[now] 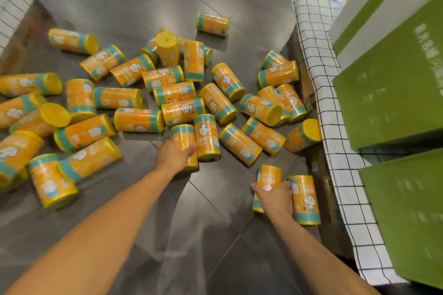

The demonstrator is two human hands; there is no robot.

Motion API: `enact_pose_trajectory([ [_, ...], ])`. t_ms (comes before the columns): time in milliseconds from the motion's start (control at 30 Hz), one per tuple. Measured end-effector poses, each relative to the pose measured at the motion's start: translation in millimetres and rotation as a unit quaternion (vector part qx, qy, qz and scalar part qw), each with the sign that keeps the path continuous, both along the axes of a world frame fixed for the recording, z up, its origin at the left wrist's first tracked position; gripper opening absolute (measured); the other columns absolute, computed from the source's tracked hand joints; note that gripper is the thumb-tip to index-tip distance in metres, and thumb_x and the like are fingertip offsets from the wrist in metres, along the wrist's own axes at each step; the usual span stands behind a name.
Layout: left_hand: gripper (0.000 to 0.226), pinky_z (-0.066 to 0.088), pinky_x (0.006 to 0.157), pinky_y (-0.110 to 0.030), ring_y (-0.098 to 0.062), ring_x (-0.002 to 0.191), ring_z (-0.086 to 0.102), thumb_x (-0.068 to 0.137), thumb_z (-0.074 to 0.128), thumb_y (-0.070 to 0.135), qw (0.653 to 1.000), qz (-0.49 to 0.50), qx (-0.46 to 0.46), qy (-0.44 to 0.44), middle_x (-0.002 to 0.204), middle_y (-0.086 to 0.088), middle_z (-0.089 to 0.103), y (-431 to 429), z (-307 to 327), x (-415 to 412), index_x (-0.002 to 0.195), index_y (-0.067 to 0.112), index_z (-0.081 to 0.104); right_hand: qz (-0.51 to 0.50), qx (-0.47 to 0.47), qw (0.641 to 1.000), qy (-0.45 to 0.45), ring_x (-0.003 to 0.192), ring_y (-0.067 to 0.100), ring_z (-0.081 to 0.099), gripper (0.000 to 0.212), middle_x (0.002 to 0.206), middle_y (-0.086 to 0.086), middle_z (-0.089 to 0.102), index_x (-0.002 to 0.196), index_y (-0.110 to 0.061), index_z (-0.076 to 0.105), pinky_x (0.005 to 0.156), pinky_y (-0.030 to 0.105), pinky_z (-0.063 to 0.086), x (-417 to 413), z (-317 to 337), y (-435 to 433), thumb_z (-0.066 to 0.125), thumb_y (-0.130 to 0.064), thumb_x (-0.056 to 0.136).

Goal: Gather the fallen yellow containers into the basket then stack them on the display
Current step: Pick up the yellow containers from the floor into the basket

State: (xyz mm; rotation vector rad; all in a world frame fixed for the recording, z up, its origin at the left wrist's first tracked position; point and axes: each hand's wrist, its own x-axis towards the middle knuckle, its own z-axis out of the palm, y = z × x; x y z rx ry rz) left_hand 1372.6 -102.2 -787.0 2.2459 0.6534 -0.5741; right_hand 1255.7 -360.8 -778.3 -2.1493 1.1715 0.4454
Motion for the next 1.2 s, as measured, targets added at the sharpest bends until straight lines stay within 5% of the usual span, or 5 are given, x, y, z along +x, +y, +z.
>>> enact_pose_trajectory([
  [367,0.073,0.054,0.069,-0.031,-0.016,0.094,0.068,0.077,0.082,0.055,0.985,0.103,-0.141,-0.004,0.115,-0.001,0.068,39,102,-35,0.130,0.015,0.050,0.043,0.214,0.960,-0.173,0.088,0.015,0.067,0.053,0.109,0.003,0.067,0.125,-0.018,0.048,0.070,0.032,0.052,31,89,54,0.082,-0.030,0.086],
  [600,0.094,0.056,0.094,-0.040,-0.016,0.104,0.069,0.058,0.081,0.073,0.967,0.165,-0.153,-0.121,0.118,0.005,0.069,113,245,-72,0.129,0.018,0.052,0.248,0.294,0.905,-0.184,0.093,0.013,0.069,0.042,0.103,-0.005,0.070,0.115,-0.022,0.060,0.077,0.031,0.057,65,202,144,0.081,-0.042,0.085],
  [700,0.097,0.059,0.093,-0.042,-0.014,0.100,0.073,0.052,0.082,0.074,0.951,0.204,-0.157,-0.173,0.115,0.003,0.073,153,305,-99,0.129,0.020,0.055,0.335,0.324,0.865,-0.184,0.090,0.005,0.067,0.033,0.099,-0.013,0.070,0.114,-0.025,0.062,0.070,0.016,0.050,62,260,192,0.078,-0.039,0.089],
  [967,0.025,0.059,0.072,-0.026,-0.010,0.084,0.075,0.091,0.076,0.033,0.866,0.394,-0.133,-0.277,0.104,0.000,0.077,249,399,-240,0.110,0.020,0.066,0.560,0.332,0.745,-0.143,0.096,0.014,0.066,0.046,0.108,-0.003,0.070,0.110,-0.026,0.060,0.086,0.036,0.052,1,366,333,0.079,-0.055,0.080],
  [1200,0.049,0.062,0.085,-0.043,-0.017,0.094,0.075,0.081,0.080,0.055,0.795,0.527,-0.082,-0.288,0.110,0.000,0.074,325,419,-371,0.114,0.024,0.060,0.699,0.326,0.633,-0.067,0.080,0.018,0.069,0.042,0.088,0.000,0.070,0.096,-0.019,0.059,0.077,0.041,0.057,-78,413,436,0.082,-0.050,0.079],
])
